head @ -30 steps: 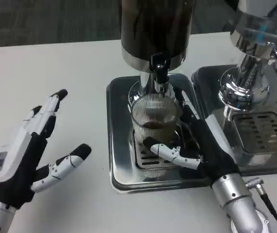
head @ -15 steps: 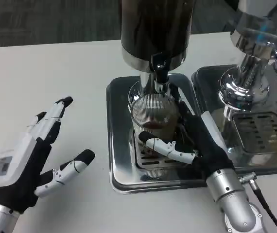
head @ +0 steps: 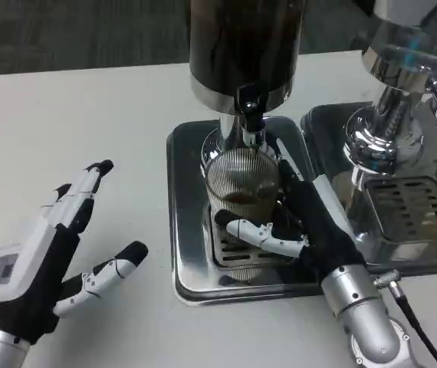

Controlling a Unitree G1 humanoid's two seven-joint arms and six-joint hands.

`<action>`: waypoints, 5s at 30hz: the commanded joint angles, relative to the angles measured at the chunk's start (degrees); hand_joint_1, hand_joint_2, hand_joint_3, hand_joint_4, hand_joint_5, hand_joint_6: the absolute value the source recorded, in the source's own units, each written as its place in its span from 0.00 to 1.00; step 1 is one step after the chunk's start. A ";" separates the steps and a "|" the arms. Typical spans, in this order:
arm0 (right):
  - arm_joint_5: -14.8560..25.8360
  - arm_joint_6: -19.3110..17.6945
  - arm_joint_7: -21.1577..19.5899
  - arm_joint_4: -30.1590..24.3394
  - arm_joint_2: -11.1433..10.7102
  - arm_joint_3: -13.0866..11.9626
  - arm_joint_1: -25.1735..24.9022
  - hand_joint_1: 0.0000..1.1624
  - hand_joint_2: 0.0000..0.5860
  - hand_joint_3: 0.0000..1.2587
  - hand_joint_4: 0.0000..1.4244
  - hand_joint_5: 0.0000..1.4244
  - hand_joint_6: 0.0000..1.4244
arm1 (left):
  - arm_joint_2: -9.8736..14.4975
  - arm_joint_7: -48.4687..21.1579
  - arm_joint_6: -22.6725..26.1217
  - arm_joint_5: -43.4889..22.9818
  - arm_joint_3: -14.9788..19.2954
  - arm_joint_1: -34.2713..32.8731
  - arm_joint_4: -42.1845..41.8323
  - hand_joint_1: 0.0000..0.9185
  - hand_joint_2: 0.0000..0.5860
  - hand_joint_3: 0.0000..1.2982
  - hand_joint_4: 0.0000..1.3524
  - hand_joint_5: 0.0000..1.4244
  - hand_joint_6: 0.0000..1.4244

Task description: Grasp the cup under the faucet to collect the drink, then remove the cup.

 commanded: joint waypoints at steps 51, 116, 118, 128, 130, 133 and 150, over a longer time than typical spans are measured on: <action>-3.21 -6.56 -13.98 -4.25 1.87 -1.89 3.32 0.91 0.25 0.42 0.41 0.48 0.66 | 1.07 -0.50 -0.50 -1.32 -2.13 -1.92 1.43 0.00 0.34 0.04 0.00 0.07 0.02; 8.73 1.03 11.41 -53.62 -7.42 0.10 35.79 0.88 0.25 0.44 0.45 0.52 0.75 | 8.03 -1.61 2.43 8.65 3.25 21.66 -25.90 0.00 0.29 0.00 0.00 0.00 0.00; 9.27 1.19 12.06 -54.13 -7.82 -0.13 35.90 0.88 0.25 0.44 0.45 0.52 0.75 | 7.96 -1.61 2.85 9.08 3.26 22.03 -26.79 0.00 0.29 0.00 0.00 0.00 0.00; 9.67 1.66 12.60 -54.79 -7.52 -0.44 36.46 0.89 0.26 0.44 0.45 0.52 0.75 | 7.39 -1.20 4.08 10.02 2.91 22.97 -28.72 0.00 0.29 0.00 0.00 0.00 0.00; 9.83 2.00 12.95 -54.93 -7.57 -0.43 36.41 0.89 0.26 0.44 0.45 0.52 0.75 | 7.43 -1.06 4.12 10.17 2.99 23.00 -28.80 0.00 0.29 0.00 0.00 0.00 0.00; 10.01 2.39 13.34 -54.94 -7.48 -0.44 36.24 0.89 0.26 0.44 0.45 0.52 0.75 | 7.58 -1.24 4.12 9.97 3.08 22.87 -28.57 0.00 0.29 0.00 0.00 0.00 0.00; 9.83 2.50 13.92 -55.04 -7.04 -0.37 36.73 0.89 0.26 0.44 0.45 0.52 0.75 | 6.96 -1.46 4.36 10.35 2.48 22.55 -28.46 0.00 0.31 0.00 0.00 0.00 0.00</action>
